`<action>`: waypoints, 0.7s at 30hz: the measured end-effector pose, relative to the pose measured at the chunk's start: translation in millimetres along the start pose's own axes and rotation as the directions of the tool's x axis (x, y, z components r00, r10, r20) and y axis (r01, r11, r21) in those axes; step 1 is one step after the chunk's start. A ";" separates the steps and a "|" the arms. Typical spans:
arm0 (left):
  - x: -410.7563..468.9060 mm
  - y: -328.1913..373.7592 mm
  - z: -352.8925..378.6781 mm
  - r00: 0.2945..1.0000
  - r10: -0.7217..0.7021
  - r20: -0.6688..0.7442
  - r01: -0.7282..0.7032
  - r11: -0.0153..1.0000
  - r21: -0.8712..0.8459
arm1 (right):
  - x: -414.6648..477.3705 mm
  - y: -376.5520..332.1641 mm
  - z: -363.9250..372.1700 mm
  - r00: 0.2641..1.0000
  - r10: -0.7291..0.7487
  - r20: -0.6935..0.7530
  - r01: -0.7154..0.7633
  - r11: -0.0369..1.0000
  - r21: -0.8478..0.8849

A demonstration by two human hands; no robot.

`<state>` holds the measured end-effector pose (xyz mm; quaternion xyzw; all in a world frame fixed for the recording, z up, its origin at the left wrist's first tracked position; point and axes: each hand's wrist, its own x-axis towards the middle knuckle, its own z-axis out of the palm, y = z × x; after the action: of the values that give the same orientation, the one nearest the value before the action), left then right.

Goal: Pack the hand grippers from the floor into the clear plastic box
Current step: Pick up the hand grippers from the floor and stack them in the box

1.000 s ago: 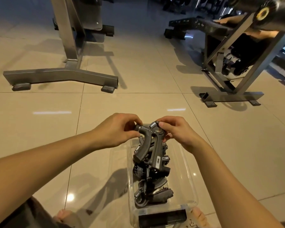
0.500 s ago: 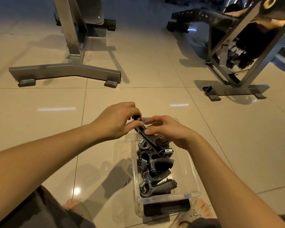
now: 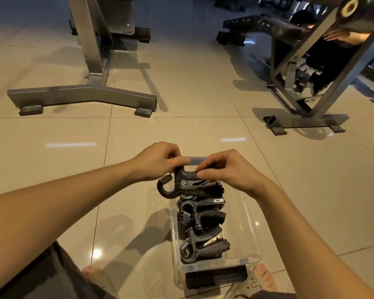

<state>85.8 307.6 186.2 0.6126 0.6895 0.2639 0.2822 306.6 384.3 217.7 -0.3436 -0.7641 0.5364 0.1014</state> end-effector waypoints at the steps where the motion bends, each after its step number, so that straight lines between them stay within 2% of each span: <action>1: 2.5 0.4 2.0 1.000 -0.023 0.020 0.024 0.999 -0.029 | -0.6 0.4 0.2 1.000 -0.024 -0.006 0.023 0.992 -0.126; 2: 4.7 1.9 4.4 0.998 -0.045 0.044 0.048 0.997 -0.059 | -1.7 0.1 0.7 0.999 -0.037 -0.009 0.034 0.964 -0.265; 4: 7.4 4.3 8.1 0.992 -0.096 0.079 0.106 0.987 -0.121 | -4.6 -1.7 3.2 0.998 -0.066 -0.006 0.052 0.842 -0.537; 7: 11.1 5.1 13.2 0.981 -0.151 0.121 0.174 0.962 -0.209 | -9.5 2.0 7.8 0.992 -0.119 0.036 0.105 0.650 -0.753; 9: 13.3 6.8 16.8 0.976 -0.156 0.149 0.190 0.949 -0.251 | -11.8 12.5 10.1 0.987 -0.147 0.058 0.136 0.598 -0.790; 12: 15.2 8.8 24.0 0.973 -0.152 0.176 0.195 0.946 -0.258 | -16.4 29.0 14.3 0.985 -0.157 0.077 0.155 0.573 -0.805; 15: 16.9 10.7 30.0 0.969 -0.132 0.208 0.187 0.943 -0.274 | -21.6 41.5 16.0 0.983 -0.175 0.047 0.142 0.583 -0.800; 18: 19.5 8.5 30.5 0.956 -0.148 0.254 0.223 0.928 -0.299 | -26.0 54.2 12.9 0.992 -0.129 0.009 0.089 0.625 -0.775; 19: 20.5 5.4 30.6 0.958 -0.141 0.250 0.199 0.954 -0.226 | -27.7 59.9 12.1 0.994 -0.106 0.007 0.073 0.630 -0.773; 21: 21.3 -4.7 31.2 0.968 -0.111 0.223 0.084 0.989 0.125 | -31.2 72.1 12.7 0.998 -0.061 0.015 0.050 0.631 -0.774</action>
<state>102.8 328.7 159.5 0.6195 0.6956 0.1370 0.3370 353.2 368.6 155.1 -0.3338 -0.9297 0.1520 -0.0343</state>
